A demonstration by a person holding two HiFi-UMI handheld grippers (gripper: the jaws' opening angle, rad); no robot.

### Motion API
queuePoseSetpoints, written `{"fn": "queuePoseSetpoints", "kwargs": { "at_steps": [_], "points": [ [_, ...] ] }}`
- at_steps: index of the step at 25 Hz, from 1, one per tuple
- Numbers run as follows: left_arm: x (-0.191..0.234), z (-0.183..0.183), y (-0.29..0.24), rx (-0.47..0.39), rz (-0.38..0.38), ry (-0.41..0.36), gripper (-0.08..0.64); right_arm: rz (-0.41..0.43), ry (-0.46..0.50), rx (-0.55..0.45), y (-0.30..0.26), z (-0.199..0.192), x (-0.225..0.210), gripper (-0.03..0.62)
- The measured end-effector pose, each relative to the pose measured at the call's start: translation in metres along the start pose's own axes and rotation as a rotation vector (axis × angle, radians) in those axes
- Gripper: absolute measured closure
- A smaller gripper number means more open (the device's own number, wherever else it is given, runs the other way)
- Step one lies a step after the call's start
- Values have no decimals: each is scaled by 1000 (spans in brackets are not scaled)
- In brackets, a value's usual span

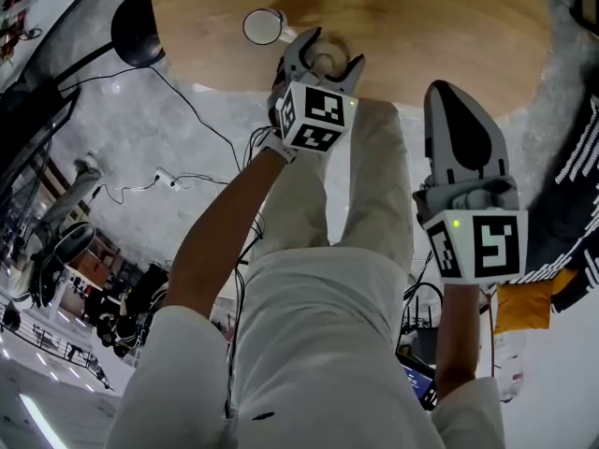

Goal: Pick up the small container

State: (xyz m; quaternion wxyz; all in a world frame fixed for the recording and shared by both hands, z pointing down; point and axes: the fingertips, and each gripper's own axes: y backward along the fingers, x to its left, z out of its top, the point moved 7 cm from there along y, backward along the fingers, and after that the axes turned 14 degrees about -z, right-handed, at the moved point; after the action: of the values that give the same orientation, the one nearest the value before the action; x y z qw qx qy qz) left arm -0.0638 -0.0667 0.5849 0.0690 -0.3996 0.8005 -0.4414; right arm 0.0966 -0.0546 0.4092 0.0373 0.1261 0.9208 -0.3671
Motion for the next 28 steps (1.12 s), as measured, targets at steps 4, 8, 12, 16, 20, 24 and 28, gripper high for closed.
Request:
{"fn": "queuePoseSetpoints", "kwargs": {
  "at_steps": [4,8,12,16,20,24,28],
  "points": [
    [-7,5,29,-39,3,30,219,-4,10,-29,13,9,10,583],
    [-16,18,58,-81,2,20,219,-10,19,-55,29,21,20,583],
    [-25,32,84,-124,-5,5,219,-15,29,-67,44,28,30,583],
    [-30,42,109,-162,-10,7,219,-13,36,-73,57,34,43,583],
    [-35,53,133,-203,-14,36,219,-8,48,-96,68,45,53,583],
    [-43,63,164,-228,-6,51,221,-11,52,-122,80,52,62,583],
    [-50,75,197,-256,2,50,219,-17,64,-149,92,62,70,583]
  ]
}}
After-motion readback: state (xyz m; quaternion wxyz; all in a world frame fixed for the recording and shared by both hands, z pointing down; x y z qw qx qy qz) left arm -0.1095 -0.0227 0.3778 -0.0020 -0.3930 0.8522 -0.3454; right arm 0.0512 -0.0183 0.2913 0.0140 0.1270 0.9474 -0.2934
